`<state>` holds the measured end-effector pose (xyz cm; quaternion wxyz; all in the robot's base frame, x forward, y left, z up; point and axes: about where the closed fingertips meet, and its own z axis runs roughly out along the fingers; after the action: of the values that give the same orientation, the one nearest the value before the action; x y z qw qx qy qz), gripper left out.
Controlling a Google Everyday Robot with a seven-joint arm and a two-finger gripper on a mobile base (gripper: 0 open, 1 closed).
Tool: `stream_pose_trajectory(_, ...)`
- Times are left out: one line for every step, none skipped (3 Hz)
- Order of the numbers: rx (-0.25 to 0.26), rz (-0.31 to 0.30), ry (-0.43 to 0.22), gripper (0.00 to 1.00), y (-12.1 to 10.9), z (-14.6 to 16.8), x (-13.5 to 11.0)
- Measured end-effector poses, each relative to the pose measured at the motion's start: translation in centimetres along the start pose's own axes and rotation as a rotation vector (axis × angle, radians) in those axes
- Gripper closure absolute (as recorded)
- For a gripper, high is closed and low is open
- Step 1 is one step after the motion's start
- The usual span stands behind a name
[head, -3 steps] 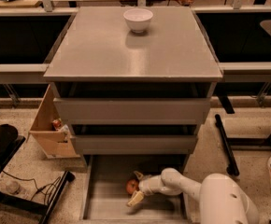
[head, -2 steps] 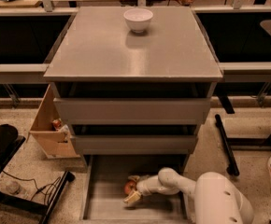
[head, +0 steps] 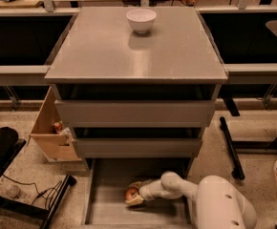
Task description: Pick apple from bottom drawer and place on counter
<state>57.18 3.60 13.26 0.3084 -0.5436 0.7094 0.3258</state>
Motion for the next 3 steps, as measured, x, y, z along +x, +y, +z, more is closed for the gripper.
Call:
stream_pose_trajectory(0.0,0.0,0.0,0.95,0.0,0.0,0.0)
stream_pose_trajectory(0.006,-0.018,-0.02,1.0,0.8,-0.6,-0.9)
stream_pose_trajectory(0.163,-0.095,-0.052,1.0,-1.1,-9.7,-5.5)
